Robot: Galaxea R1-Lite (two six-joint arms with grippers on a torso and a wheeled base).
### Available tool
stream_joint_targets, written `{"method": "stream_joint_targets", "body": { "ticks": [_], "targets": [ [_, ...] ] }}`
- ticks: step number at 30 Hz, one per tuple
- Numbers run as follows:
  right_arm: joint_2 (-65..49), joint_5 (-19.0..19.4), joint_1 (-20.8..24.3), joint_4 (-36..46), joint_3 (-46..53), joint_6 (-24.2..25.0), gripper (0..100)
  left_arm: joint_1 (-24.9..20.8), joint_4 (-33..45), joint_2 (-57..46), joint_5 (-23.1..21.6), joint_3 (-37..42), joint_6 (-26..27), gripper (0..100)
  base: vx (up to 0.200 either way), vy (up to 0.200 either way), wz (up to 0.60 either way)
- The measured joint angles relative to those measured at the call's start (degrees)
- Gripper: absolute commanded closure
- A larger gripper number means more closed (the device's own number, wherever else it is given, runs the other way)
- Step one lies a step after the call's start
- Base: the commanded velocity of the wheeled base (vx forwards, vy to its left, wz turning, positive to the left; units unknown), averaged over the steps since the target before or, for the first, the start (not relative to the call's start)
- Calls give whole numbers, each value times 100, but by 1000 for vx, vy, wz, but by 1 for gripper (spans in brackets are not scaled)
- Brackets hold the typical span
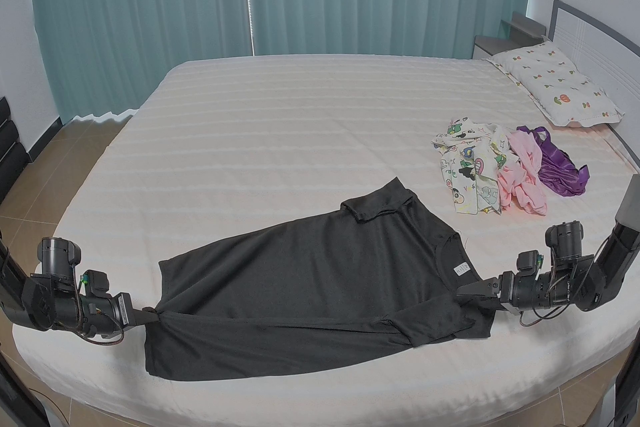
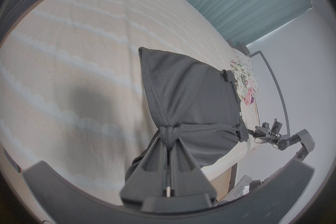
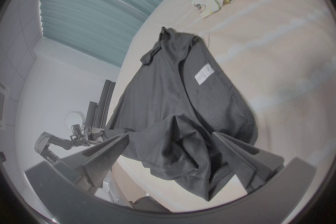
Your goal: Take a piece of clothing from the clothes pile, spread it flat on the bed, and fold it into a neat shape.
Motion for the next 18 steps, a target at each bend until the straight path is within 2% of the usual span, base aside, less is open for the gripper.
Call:
{"method": "stream_joint_targets", "body": {
  "ticks": [6, 7, 18],
  "targets": [
    [293, 2, 84, -10, -41, -6, 0, 4, 2, 0, -5, 0, 0, 100, 0, 0, 0],
    [330, -5, 106, -10, -50, -2, 100, 4, 2, 0, -5, 0, 0, 100, 0, 0, 0],
    [514, 0, 57, -11, -127, 424, 100, 4, 0, 0, 0, 0, 0, 100, 0, 0, 0]
  ]
}}
